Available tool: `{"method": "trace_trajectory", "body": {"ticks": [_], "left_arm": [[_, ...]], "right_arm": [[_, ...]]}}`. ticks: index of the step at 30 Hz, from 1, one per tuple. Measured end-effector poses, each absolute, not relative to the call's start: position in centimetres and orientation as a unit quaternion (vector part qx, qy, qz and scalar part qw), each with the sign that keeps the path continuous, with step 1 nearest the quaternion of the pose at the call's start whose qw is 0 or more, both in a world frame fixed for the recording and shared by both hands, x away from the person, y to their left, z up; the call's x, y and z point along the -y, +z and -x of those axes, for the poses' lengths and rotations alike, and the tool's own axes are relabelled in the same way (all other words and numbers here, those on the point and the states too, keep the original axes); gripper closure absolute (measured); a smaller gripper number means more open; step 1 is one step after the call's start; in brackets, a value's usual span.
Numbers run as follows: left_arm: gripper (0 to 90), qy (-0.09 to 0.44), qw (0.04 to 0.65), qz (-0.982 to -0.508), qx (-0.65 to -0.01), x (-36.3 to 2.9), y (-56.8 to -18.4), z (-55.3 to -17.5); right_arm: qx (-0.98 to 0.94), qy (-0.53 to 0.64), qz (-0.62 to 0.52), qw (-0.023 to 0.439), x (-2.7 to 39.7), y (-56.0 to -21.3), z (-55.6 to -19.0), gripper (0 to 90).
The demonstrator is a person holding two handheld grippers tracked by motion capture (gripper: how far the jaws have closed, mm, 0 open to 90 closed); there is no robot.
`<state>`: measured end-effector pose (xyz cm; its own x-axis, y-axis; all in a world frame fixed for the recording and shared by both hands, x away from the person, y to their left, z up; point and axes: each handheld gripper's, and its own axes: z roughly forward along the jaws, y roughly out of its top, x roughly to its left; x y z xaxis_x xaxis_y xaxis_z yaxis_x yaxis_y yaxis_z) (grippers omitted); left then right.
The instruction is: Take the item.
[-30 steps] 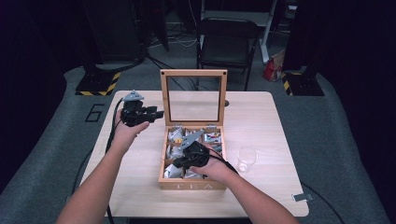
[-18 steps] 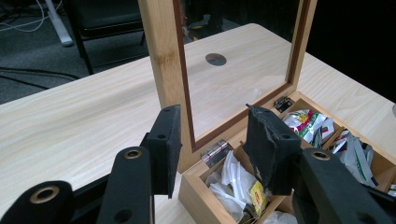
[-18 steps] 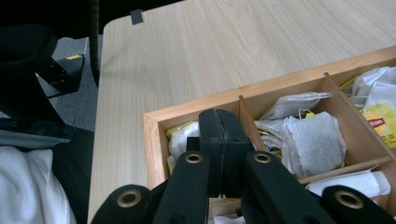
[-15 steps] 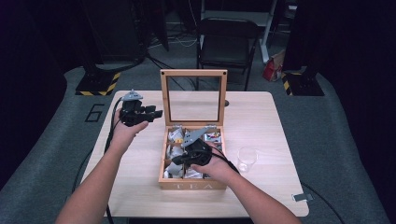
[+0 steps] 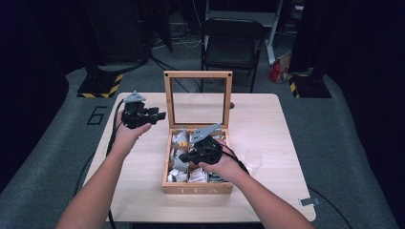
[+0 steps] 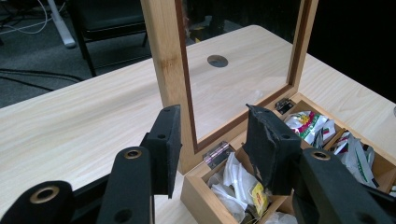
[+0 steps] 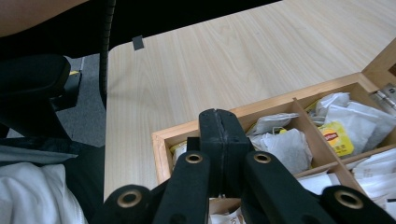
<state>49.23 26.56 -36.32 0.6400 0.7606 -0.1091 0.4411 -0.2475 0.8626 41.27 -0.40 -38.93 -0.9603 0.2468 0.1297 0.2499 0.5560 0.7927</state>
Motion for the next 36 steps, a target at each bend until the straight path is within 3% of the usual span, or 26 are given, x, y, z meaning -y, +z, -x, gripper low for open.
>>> {"method": "trace_trajectory", "body": {"ticks": [14,36], "left_arm": [[55.1,0.17,0.474,-0.77,-0.392,-26.9,-36.2,-49.1],[55.1,0.173,0.47,-0.769,-0.398,-27.0,-36.1,-49.2]], "right_arm": [[0.868,-0.465,0.176,-0.009,2.8,-37.5,-41.7,90.0],[0.847,-0.464,0.247,-0.07,12.0,-35.1,-41.9,90.0]]}}
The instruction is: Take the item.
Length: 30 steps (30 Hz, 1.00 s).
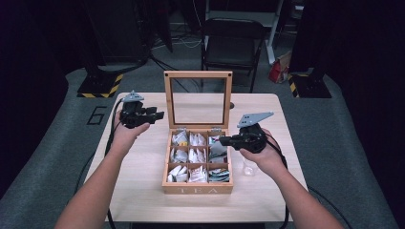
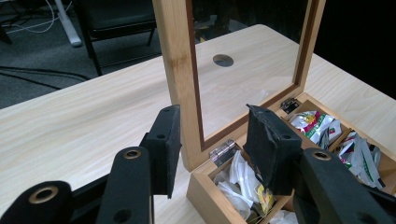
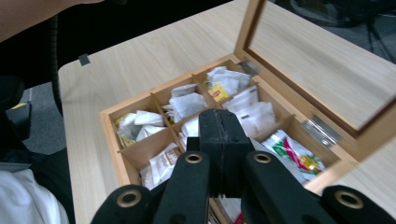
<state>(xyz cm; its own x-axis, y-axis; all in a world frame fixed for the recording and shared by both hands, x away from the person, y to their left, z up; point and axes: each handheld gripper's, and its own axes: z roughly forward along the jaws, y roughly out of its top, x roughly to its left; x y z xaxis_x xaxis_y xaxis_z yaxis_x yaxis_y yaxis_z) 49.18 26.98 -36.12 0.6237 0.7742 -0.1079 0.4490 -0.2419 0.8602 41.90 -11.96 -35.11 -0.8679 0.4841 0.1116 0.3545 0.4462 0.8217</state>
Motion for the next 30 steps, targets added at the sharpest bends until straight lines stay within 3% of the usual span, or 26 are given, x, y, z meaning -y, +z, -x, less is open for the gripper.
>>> {"method": "trace_trajectory", "body": {"ticks": [30], "left_arm": [[55.1,0.175,0.472,-0.765,-0.403,-27.4,-36.2,-49.1]], "right_arm": [[-0.83,0.458,-0.3,0.109,18.3,-35.8,-40.5,90.0]]}}
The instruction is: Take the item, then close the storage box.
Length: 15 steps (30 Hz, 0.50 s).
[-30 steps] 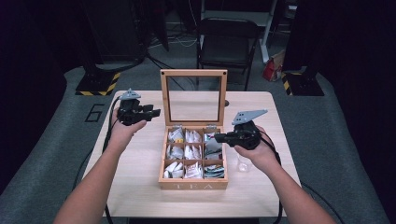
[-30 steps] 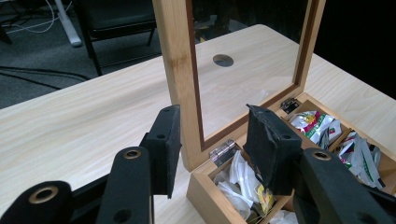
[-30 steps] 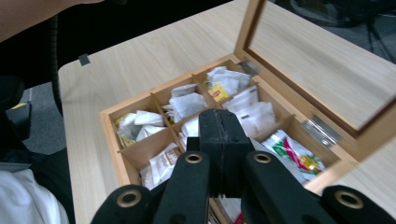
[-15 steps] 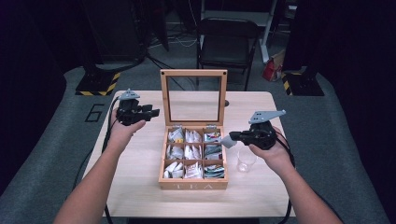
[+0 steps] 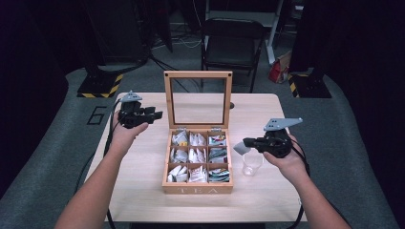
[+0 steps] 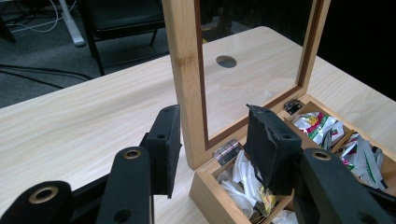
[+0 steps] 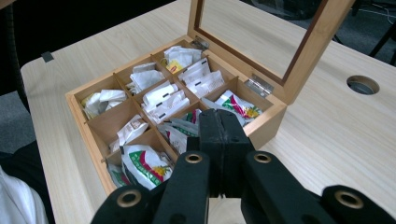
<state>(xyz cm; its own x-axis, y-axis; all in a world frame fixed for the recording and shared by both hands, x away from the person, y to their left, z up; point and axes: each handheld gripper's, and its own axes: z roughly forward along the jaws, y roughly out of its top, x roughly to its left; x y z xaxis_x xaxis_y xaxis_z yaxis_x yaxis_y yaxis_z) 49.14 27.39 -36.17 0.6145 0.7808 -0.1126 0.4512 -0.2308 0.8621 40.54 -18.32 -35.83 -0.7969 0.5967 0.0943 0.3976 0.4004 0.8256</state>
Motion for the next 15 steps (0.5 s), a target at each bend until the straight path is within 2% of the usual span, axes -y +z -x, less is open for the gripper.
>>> {"method": "trace_trajectory", "body": {"ticks": [15], "left_arm": [[55.1,0.174,0.471,-0.765,-0.405,-27.2,-36.4,-49.2]], "right_arm": [[-0.827,0.442,-0.327,0.119,21.1,-37.4,-39.3,90.0]]}}
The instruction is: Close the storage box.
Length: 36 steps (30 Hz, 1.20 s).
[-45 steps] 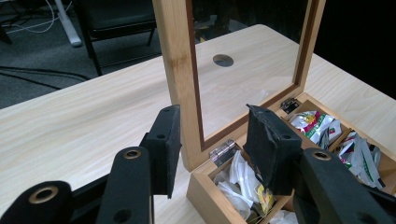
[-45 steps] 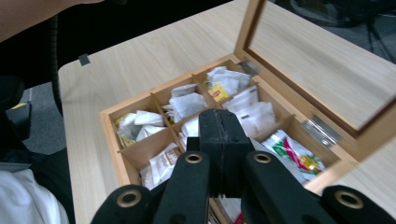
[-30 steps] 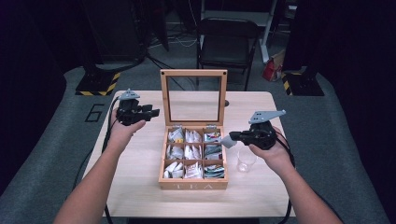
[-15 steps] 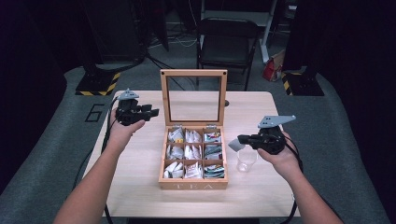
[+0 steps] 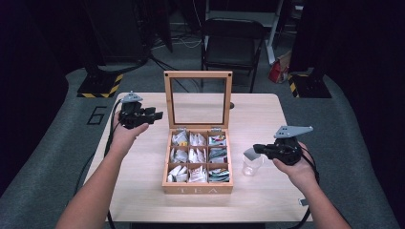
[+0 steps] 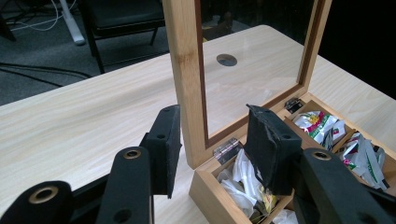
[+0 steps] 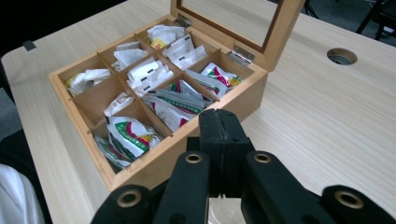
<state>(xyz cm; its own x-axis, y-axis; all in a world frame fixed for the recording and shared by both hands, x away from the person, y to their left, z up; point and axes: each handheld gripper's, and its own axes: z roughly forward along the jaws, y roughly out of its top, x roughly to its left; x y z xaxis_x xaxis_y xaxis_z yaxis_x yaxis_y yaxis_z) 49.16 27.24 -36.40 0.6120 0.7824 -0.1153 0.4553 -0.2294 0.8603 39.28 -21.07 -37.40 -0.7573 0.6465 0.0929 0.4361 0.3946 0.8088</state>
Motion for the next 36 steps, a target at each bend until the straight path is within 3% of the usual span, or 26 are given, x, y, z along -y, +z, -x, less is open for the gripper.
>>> {"method": "trace_trajectory", "body": {"ticks": [20,36], "left_arm": [[54.9,0.173,0.471,-0.764,-0.406,-27.4,-36.4,-49.1],[54.9,0.176,0.47,-0.763,-0.409,-27.8,-36.5,-49.1]], "right_arm": [[-0.842,0.397,-0.339,0.135,21.2,-40.1,-39.9,90.0],[-0.843,0.392,-0.351,0.11,20.7,-42.7,-40.5,90.0]]}}
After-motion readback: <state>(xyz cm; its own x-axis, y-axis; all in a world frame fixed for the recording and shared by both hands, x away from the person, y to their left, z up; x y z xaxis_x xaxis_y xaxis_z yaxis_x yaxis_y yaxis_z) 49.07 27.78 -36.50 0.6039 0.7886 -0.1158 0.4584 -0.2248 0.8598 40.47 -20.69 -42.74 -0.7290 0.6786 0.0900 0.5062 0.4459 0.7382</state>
